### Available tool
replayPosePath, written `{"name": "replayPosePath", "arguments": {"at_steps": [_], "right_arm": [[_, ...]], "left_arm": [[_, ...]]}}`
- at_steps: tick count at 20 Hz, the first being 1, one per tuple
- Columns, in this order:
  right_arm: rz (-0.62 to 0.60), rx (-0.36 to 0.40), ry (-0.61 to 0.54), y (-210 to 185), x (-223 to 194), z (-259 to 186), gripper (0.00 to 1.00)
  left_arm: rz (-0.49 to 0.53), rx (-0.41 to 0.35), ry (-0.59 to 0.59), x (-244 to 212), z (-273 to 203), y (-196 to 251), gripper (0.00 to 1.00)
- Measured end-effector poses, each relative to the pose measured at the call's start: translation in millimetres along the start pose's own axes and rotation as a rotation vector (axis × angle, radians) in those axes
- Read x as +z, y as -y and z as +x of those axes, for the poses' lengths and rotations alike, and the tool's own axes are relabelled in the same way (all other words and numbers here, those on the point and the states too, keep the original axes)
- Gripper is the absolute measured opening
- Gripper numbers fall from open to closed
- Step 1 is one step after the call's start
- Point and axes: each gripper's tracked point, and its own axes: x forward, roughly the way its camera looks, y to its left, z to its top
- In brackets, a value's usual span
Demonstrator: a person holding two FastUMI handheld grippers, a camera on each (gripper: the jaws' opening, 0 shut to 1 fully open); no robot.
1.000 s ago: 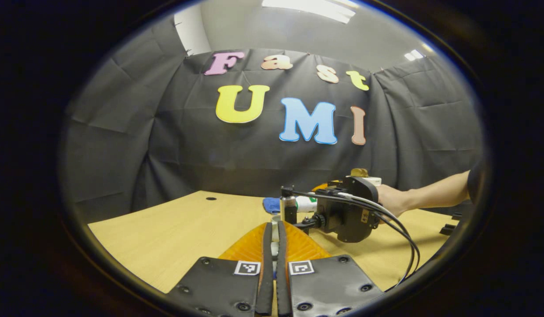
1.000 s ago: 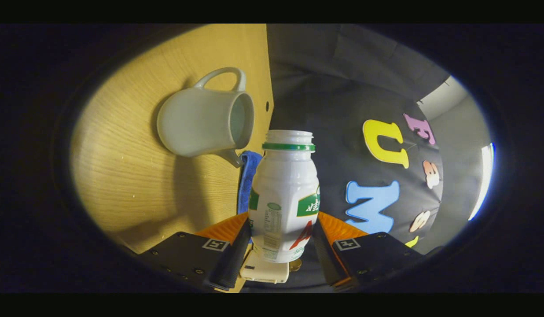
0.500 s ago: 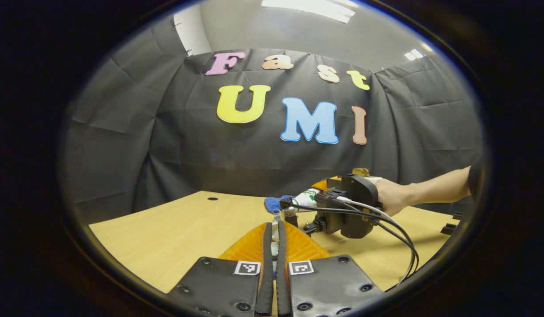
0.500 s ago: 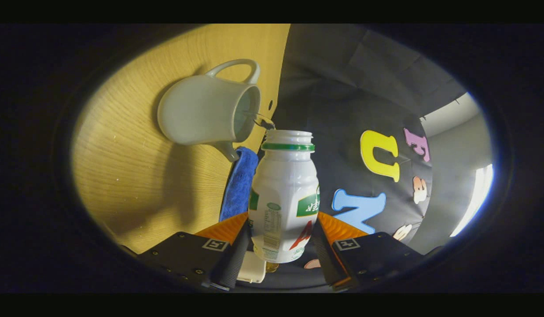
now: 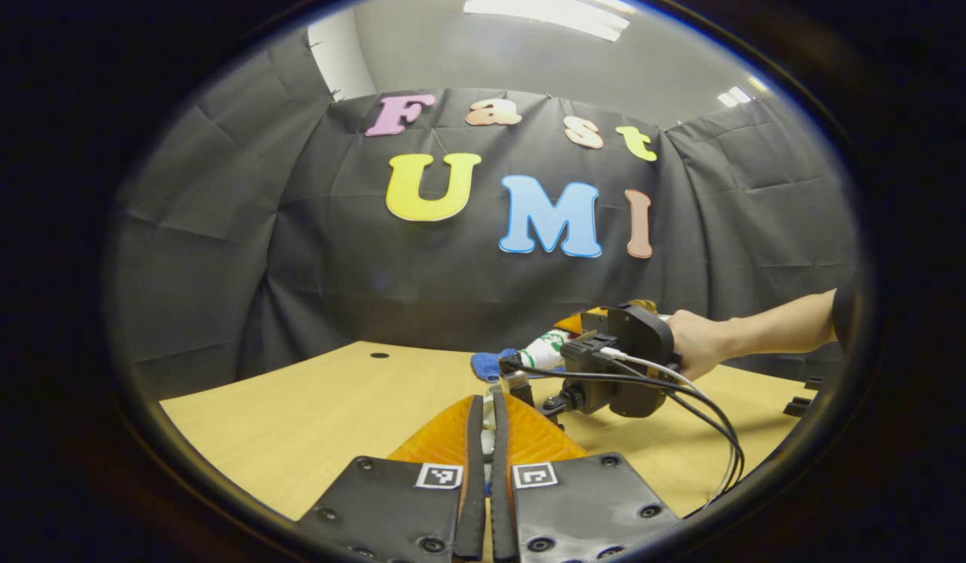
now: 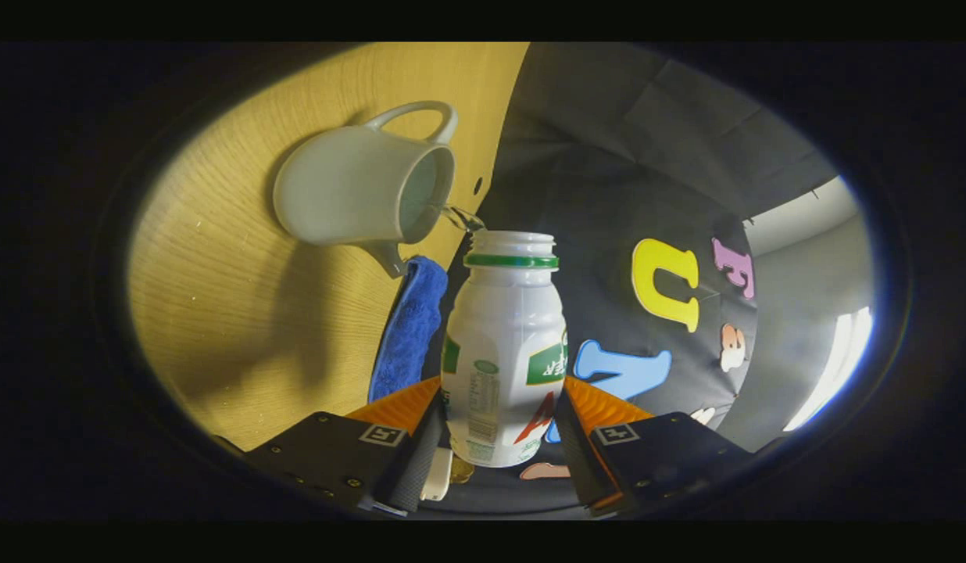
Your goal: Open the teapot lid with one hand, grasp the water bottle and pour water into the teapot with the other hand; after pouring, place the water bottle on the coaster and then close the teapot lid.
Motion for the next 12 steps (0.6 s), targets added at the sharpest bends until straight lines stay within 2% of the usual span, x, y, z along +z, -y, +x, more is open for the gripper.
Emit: {"name": "replayPosePath", "arguments": {"at_steps": [12], "right_arm": [[-0.112,-0.052,0.013,10.6,-0.1,4.2,0.72]], "left_arm": [[0.002,0.002,-0.005,-0.7,0.9,-1.5,0.13]]}}
